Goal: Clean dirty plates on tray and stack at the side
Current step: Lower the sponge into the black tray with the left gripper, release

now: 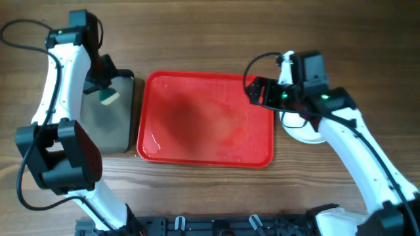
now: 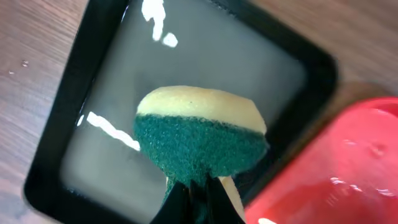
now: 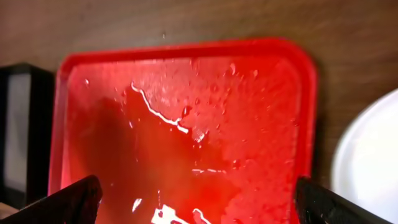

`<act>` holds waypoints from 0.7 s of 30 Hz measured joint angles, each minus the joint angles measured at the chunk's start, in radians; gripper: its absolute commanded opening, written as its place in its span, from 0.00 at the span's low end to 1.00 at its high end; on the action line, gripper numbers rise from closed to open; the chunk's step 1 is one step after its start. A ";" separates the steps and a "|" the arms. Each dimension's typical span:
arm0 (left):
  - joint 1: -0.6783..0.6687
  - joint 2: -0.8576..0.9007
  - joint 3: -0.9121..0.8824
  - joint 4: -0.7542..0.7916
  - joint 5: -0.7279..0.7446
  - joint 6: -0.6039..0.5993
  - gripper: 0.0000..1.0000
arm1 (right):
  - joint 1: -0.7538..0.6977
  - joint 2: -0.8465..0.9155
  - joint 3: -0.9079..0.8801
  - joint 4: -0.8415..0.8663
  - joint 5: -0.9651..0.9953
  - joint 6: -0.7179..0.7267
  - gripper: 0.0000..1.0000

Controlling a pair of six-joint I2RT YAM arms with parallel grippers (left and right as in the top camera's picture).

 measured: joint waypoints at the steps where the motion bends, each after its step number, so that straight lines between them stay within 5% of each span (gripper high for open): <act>1: 0.010 0.000 -0.038 0.029 0.000 0.000 0.04 | 0.011 0.016 0.000 0.001 0.000 0.007 1.00; 10: 0.095 0.000 -0.394 0.391 0.002 0.000 0.08 | 0.027 0.055 0.000 0.006 0.000 0.020 1.00; 15: 0.098 -0.014 -0.436 0.447 0.002 -0.016 0.28 | 0.027 0.055 0.000 0.007 0.000 0.026 1.00; 21: 0.098 -0.014 -0.442 0.466 0.009 -0.042 0.27 | 0.027 0.055 0.000 0.007 0.000 0.026 0.99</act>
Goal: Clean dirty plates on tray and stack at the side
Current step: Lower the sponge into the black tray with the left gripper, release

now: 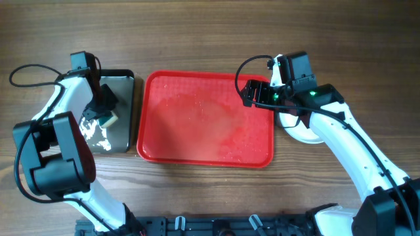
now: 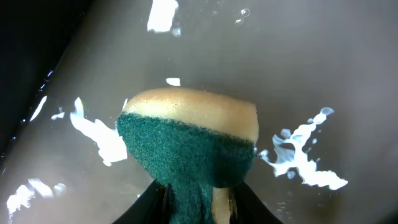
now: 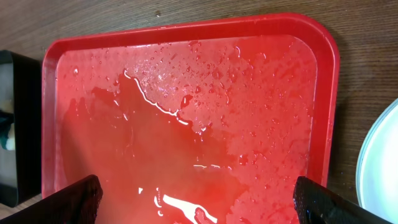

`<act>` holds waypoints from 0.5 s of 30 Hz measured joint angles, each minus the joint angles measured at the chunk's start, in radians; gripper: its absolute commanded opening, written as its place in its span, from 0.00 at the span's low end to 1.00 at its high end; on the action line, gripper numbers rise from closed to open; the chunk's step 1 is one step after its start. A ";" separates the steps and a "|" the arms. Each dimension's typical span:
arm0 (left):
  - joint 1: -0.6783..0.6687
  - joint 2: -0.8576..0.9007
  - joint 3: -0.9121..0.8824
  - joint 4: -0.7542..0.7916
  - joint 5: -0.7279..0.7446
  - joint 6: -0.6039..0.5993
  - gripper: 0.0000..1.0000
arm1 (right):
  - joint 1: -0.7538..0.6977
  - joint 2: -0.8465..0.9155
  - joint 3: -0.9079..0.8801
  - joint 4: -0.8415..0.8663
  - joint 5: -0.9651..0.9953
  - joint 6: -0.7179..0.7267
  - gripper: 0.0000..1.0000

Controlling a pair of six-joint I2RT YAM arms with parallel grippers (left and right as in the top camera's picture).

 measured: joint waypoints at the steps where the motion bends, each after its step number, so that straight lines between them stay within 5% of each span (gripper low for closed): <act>1: 0.000 0.000 0.000 0.000 0.000 0.000 0.27 | 0.000 0.000 0.000 0.000 0.000 0.000 0.99; 3: 0.000 0.000 0.000 0.001 0.000 0.000 0.31 | 0.000 0.000 0.000 0.000 0.000 0.000 1.00; 7: 0.000 0.000 -0.001 0.010 0.011 -0.005 0.70 | 0.000 0.000 0.000 0.000 0.000 0.000 1.00; 15: 0.000 -0.019 0.173 -0.193 0.048 0.000 0.95 | 0.000 0.000 0.000 0.000 0.001 0.000 1.00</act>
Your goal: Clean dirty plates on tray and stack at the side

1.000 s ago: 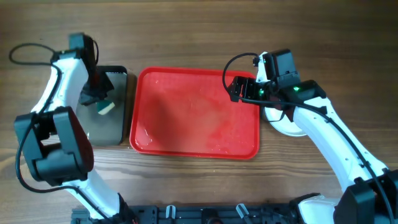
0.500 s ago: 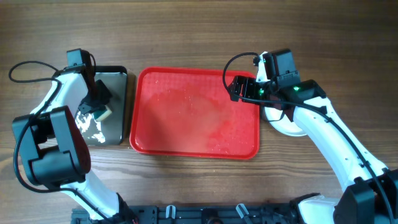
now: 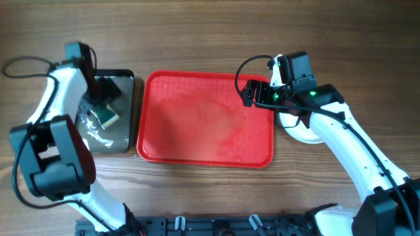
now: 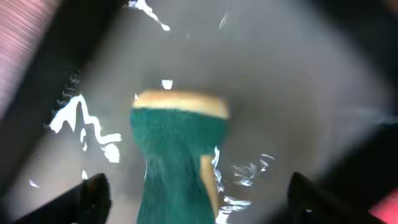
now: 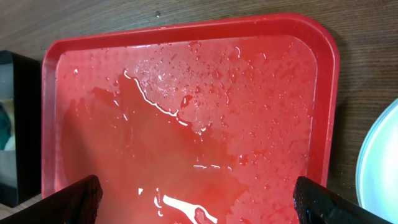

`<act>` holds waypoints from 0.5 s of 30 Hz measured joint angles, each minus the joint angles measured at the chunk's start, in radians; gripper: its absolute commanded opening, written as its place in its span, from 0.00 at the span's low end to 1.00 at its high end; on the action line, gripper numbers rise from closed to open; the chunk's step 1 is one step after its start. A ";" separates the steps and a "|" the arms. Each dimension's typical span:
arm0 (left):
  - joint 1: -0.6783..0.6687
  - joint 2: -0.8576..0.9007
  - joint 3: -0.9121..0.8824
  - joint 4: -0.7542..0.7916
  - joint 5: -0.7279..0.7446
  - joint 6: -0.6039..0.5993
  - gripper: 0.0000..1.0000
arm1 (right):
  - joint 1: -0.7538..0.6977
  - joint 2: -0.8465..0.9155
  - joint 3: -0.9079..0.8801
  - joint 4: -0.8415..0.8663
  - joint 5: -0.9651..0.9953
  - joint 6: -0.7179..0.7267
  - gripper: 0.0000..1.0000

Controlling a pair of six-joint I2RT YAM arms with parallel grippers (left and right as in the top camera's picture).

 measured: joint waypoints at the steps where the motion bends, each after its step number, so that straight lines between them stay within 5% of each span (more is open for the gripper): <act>1: 0.000 -0.015 0.047 -0.035 0.001 0.002 0.98 | 0.000 0.000 0.000 0.000 0.001 0.000 1.00; 9: 0.000 -0.263 0.334 -0.180 0.005 0.005 1.00 | 0.000 0.000 0.021 -0.047 0.007 -0.034 0.99; 15: 0.000 -0.463 0.342 -0.193 0.008 0.005 1.00 | -0.002 -0.089 0.323 -0.242 0.172 -0.101 1.00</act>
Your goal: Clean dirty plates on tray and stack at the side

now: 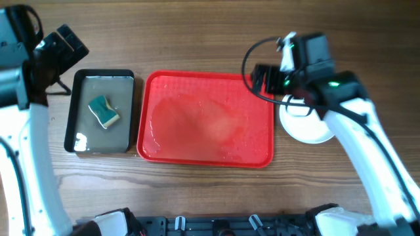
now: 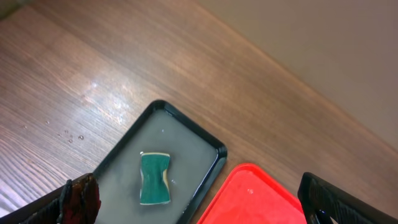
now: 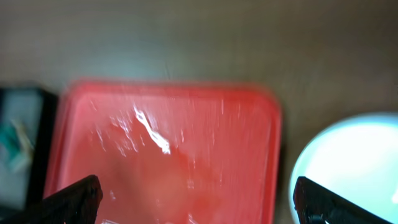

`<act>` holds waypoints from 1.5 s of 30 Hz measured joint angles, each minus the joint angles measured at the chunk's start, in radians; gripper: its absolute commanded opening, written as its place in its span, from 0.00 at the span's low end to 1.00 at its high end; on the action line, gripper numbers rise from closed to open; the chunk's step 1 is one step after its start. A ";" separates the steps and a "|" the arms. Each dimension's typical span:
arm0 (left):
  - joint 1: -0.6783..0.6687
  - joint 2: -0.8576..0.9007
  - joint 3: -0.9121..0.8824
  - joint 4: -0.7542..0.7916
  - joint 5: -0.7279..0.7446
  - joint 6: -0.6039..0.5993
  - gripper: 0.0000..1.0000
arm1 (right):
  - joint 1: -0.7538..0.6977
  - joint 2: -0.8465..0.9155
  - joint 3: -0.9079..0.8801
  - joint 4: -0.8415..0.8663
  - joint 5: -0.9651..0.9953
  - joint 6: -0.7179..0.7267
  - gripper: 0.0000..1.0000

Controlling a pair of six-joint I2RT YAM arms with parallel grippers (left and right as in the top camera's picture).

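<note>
The wet red tray (image 1: 205, 124) lies mid-table with no plate on it. A white plate (image 1: 303, 123) sits on the table just to its right, also seen in the blurred right wrist view as the white plate (image 3: 348, 158). The green and yellow sponge (image 1: 104, 111) lies loose in the black water basin (image 1: 73, 111); the left wrist view shows the sponge (image 2: 154, 179) far below. My left gripper (image 2: 199, 208) is open, high above the basin. My right gripper (image 1: 261, 77) is open and empty above the tray's right rim.
The basin (image 2: 205, 171) stands close against the tray's left edge (image 2: 249, 186). Bare wooden table surrounds everything. A black rail runs along the front edge (image 1: 216, 226).
My left gripper, which was open low over the sponge in the basin, is now far above it and further left. The sponge stays in the water. My right gripper has shifted slightly; its view is blurred.
First my left gripper held the sponge just above the basin. Then it held the sponge down in the water. Then its jaws were open with the sponge free, and now it is high above. My right gripper stayed open by the tray's right side.
</note>
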 measured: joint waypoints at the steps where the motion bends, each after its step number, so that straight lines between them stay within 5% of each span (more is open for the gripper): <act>1: 0.000 -0.018 0.000 -0.001 0.000 0.000 1.00 | 0.000 -0.043 0.070 -0.013 0.032 -0.005 1.00; 11: 0.000 -0.033 0.000 -0.001 0.000 0.000 1.00 | -0.001 -0.412 0.225 -0.019 0.085 0.008 1.00; 24: 0.000 -0.033 0.000 -0.001 0.000 0.000 1.00 | -0.001 -0.431 0.188 -0.064 0.185 -0.006 1.00; 31: 0.000 -0.033 0.000 -0.001 0.000 0.000 1.00 | -0.031 -0.475 -0.148 0.241 0.221 -0.071 1.00; 45: 0.000 -0.033 0.000 -0.001 0.000 0.000 1.00 | -0.197 -1.072 -0.965 0.812 -0.063 -0.249 1.00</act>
